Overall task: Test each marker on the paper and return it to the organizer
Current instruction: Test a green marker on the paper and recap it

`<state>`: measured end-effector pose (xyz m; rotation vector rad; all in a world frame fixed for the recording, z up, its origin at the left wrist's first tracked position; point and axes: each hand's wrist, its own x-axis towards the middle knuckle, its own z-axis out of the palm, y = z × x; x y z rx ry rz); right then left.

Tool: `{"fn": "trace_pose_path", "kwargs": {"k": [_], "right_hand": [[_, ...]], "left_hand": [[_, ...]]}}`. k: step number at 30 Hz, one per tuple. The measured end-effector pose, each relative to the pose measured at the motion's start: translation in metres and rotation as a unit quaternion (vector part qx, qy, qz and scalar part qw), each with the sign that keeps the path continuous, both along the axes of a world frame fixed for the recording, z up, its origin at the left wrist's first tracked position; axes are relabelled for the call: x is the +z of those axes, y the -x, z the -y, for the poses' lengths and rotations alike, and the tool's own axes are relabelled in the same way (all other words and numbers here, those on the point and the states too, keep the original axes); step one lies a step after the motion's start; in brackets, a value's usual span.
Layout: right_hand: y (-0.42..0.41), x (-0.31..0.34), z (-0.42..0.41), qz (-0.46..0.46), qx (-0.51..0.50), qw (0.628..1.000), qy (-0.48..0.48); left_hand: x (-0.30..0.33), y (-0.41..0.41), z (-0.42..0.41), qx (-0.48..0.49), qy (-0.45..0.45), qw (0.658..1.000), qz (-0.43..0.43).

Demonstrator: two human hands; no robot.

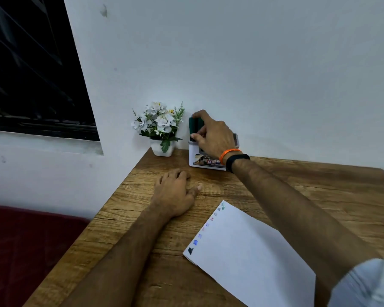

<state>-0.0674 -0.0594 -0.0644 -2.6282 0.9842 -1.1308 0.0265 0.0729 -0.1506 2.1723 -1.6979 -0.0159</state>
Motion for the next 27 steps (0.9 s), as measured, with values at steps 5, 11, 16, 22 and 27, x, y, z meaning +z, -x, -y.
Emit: {"fn": "trace_pose_path", "kwargs": {"k": [5, 11, 16, 22, 27], "right_hand": [[0.003, 0.004, 0.000, -0.036, -0.033, 0.998, 0.037], [0.014, 0.004, -0.002, -0.026, -0.016, 0.999, 0.013], [0.040, 0.001, -0.018, 0.026, -0.005, 1.000, -0.009], [0.096, -0.010, -0.067, -0.063, 0.068, 0.993, -0.067], [0.135, -0.029, -0.102, -0.168, 0.149, 0.966, -0.128]], "left_hand": [[0.000, 0.000, 0.000, -0.003, 0.005, 1.000, 0.004], [0.000, -0.002, 0.000, -0.004, 0.004, 1.000, 0.001], [0.001, -0.001, 0.000, -0.006, -0.001, 1.000, -0.005], [0.005, 0.001, -0.003, -0.012, -0.018, 1.000, -0.001], [0.008, 0.004, -0.009, -0.013, -0.030, 0.999, 0.006]]}}
